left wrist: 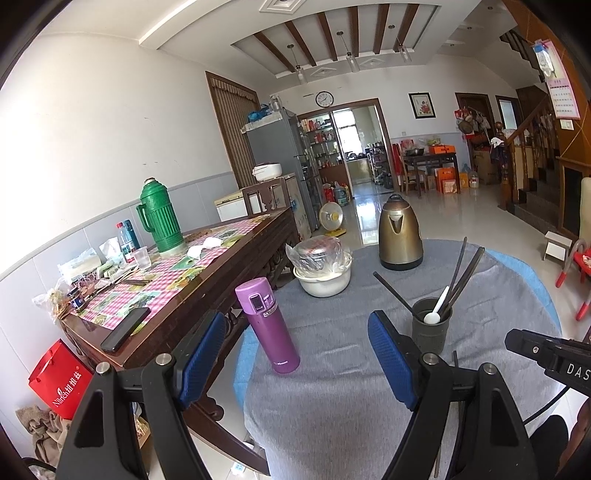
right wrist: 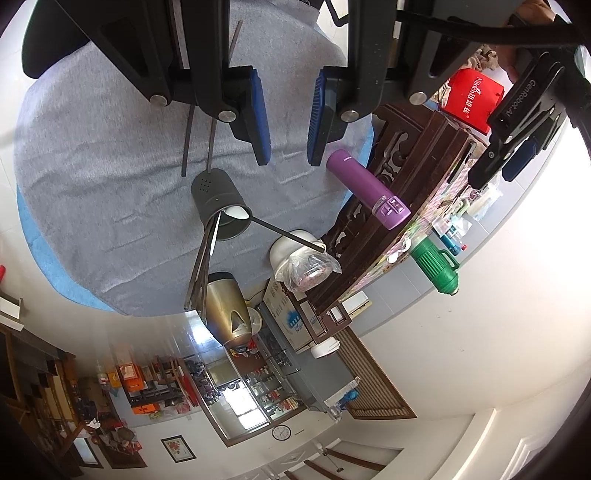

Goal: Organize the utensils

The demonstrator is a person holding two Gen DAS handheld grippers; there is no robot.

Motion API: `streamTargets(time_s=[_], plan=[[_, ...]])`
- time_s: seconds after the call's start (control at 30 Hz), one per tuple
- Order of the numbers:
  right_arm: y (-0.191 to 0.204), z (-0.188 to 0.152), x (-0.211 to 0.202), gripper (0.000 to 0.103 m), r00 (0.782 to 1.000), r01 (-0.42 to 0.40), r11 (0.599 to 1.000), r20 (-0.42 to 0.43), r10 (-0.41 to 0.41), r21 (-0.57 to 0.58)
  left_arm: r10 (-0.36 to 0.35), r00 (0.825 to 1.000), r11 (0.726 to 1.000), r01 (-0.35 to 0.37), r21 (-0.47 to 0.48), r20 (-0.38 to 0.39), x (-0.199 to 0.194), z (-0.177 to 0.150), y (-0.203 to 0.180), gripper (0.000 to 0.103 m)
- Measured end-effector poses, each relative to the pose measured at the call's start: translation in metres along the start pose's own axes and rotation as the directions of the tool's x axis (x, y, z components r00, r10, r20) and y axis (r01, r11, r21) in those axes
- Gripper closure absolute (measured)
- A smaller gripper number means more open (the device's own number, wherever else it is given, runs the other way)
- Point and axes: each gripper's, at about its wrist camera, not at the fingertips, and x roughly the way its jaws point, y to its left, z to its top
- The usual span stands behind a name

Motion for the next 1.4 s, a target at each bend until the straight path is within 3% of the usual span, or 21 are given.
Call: streamTargets(time_s=[0.6,0.83,1.03,1.4], plan=[[-0.016,-0.004,0.013,0.08,0.999,0.039,0.999,-0.034,-0.038,0.023,-0.003,0.998,1.0,0.003,0.005,-0.064,0.02,-0.01,-0.001,0.023],[-0.035,-0.004,0.015,0.08,0.997,0.07,0.996,-0.041,-0.067,0.059,-0.066,0.987,0.998,0.067,0.005,-0.148,0.04,-0.023,-0.011,0.023],[-0.065,-0.007,0.023,0.08,0.993,0.099,0.987,-0.072,-0.091,0.123,-0.175,0.942,0.984,0.175,-0.026,-0.288,0.073,-0.046,-0.029,0.023],[-0.103,-0.021,0.063,0.08,0.976,0.156,0.969,-0.182,-0.121,0.19,-0.233,0.848,0.972,0.222,-0.082,-0.476,0.129,-0.093,-0.053,0.023]])
